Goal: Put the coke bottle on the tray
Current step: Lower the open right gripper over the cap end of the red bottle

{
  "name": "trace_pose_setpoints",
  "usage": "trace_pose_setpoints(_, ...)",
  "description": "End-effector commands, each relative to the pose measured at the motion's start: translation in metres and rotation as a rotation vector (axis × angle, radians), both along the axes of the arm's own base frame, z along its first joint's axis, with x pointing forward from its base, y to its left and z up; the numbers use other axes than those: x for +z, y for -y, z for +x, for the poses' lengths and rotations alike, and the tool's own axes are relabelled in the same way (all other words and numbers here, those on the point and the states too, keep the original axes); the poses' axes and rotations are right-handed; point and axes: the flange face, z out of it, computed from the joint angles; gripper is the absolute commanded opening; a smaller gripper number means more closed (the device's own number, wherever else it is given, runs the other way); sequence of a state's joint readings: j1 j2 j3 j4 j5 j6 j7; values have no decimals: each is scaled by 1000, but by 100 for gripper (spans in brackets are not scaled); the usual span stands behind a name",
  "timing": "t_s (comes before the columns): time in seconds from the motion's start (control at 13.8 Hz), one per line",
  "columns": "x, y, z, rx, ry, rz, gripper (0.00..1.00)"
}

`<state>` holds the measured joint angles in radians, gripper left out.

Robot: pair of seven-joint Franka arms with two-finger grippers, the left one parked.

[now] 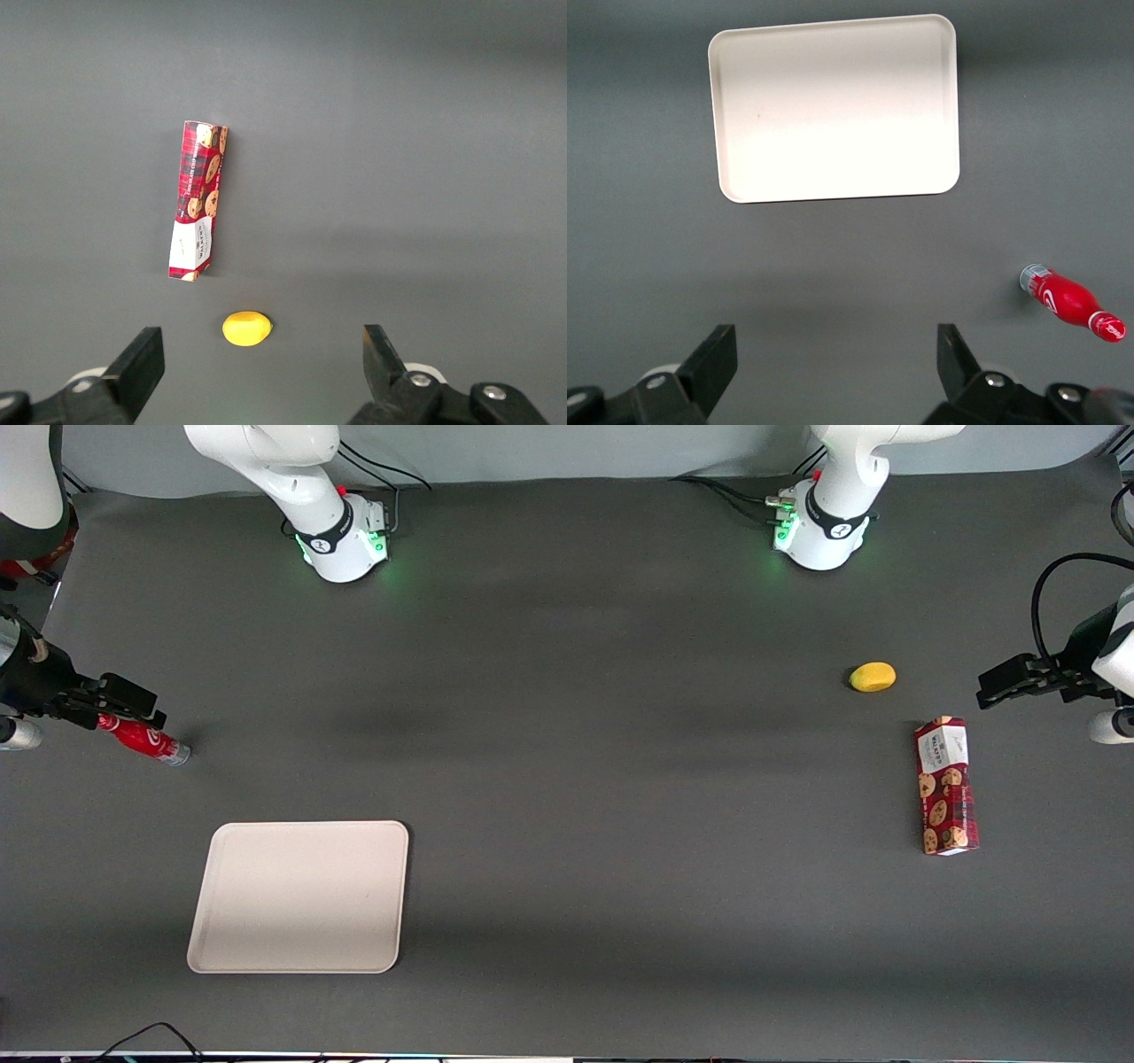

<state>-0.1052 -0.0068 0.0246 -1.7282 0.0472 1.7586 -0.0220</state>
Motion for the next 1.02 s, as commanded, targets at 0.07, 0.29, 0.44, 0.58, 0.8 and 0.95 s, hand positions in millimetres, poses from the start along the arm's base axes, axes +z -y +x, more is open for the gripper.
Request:
trace_pose_setpoints(0.07,5,0,-4,-19,-7,-12,100)
trace_pose_setpoints(0.29,7,5,-3,-28,0,-8,100)
trace_pose_setpoints(0.44,3,21,-6,-47,-9,-24,100)
trace_pose_setpoints(0.58,-5,52,-9,-85,-29,-47,100)
trace_pose_setpoints(0.8,-25,101,-12,-112,-60,-47,100)
trace_pose_setpoints(0.95,-45,140,-16,-85,-85,-48,100)
